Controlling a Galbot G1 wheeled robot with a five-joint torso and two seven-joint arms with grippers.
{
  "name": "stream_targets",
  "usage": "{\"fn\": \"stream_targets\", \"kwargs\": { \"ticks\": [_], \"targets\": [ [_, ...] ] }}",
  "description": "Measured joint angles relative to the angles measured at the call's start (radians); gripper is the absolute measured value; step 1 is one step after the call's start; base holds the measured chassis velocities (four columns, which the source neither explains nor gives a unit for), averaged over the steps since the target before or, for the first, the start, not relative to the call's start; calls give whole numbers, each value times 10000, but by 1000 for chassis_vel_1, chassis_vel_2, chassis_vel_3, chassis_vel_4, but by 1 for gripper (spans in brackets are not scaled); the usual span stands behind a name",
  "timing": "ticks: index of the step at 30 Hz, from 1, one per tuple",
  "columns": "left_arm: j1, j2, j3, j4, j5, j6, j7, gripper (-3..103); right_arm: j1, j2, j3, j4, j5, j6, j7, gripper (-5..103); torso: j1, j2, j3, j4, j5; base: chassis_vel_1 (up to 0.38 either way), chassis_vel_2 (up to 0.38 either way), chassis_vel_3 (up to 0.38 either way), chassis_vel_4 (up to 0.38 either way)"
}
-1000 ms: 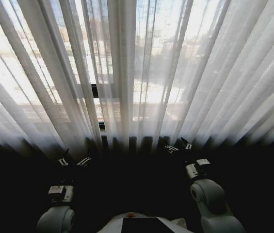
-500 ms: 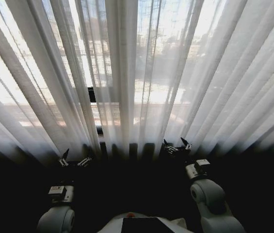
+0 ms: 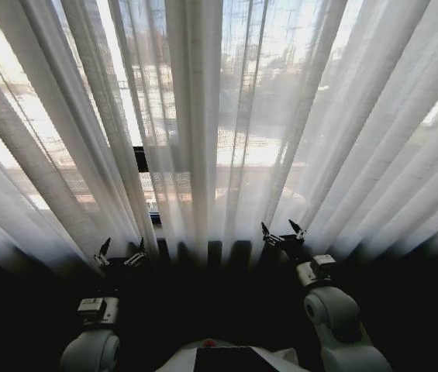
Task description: Open the curtains by pulling them apart, changing their state from closed to fully open.
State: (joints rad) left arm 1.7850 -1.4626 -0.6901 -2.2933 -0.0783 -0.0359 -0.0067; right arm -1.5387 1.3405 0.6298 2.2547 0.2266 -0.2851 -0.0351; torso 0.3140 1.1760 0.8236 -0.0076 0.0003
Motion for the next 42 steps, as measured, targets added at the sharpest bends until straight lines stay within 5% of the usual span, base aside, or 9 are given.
{"fn": "stream_targets", "kwargs": {
  "ticks": [22,42],
  "targets": [
    [-2,-45,23,66,72,-110,8,100,-153,77,-144,-47,-936,311,-235,100,-3,1,0,0,0,-13,43,18,-40],
    [45,-63,15,99,136,-259,9,100,-249,102,-144,-47,-939,362,-222,100,0,0,0,0,-1,258,258,-238,-258]
  ]
}}
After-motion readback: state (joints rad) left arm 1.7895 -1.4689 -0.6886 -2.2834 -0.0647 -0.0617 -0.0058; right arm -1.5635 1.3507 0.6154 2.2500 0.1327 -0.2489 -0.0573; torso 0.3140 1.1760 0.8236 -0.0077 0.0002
